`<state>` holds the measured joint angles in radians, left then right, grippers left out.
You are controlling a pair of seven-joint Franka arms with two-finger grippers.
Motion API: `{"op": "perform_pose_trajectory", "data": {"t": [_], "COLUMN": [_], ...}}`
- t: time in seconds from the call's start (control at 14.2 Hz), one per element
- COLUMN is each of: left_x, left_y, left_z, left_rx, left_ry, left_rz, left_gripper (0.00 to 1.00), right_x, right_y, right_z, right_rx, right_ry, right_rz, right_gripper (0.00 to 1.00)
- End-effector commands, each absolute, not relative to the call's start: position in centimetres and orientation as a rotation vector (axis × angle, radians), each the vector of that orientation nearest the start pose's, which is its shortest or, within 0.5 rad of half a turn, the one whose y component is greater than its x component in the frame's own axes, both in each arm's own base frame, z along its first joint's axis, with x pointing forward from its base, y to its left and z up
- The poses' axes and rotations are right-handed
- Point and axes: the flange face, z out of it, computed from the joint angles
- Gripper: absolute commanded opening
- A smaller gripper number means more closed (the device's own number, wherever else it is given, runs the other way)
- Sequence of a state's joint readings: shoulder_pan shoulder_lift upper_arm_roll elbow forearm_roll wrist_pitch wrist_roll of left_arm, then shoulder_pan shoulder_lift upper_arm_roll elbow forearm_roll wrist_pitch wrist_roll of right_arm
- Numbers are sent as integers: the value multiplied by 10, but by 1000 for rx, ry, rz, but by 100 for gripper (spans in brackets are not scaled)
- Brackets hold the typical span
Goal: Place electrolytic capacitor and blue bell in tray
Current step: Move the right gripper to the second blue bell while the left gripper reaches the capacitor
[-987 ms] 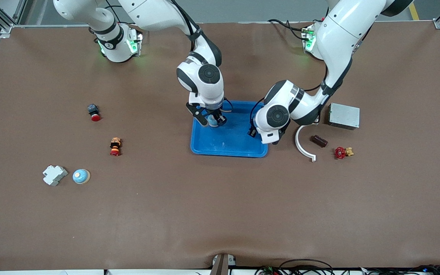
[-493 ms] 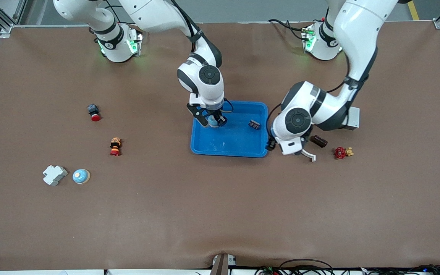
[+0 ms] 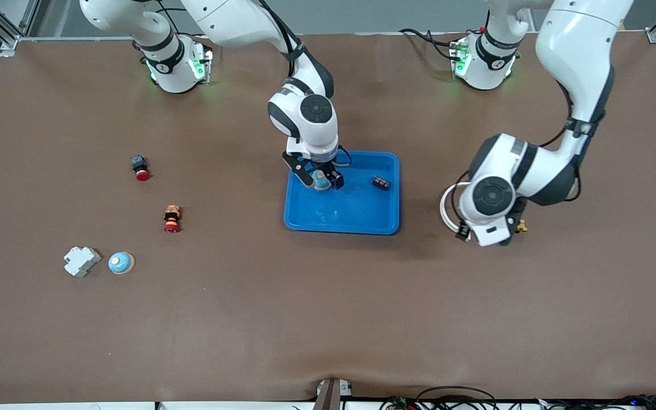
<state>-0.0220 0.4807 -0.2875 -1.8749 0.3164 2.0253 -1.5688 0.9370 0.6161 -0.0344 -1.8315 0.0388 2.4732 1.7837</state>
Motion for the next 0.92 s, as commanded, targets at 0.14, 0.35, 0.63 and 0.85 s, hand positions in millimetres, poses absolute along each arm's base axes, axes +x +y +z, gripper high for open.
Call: {"op": "perform_pose_trajectory", "data": {"t": [0.14, 0.35, 0.63, 0.85], "left_x": [560, 547, 544, 539], "left_y": [-129, -113, -104, -105], "left_z": [219, 199, 188, 181], "left_rx": [-2449, -2478, -2521, -2525], "left_ry": [-1370, -1356, -1360, -1344], "left_rz": [157, 185, 178, 196], "left_gripper": [82, 79, 80, 79], "right_x": [413, 436, 508, 558], "right_y": [520, 486, 382, 269], "right_z": [231, 281, 345, 373], "right_rx": [-3072, -3210, -3294, -3281], "right_ry": [1236, 1037, 779, 535], "right_rz": [26, 113, 171, 234], "right_gripper": [100, 100, 100, 100]}}
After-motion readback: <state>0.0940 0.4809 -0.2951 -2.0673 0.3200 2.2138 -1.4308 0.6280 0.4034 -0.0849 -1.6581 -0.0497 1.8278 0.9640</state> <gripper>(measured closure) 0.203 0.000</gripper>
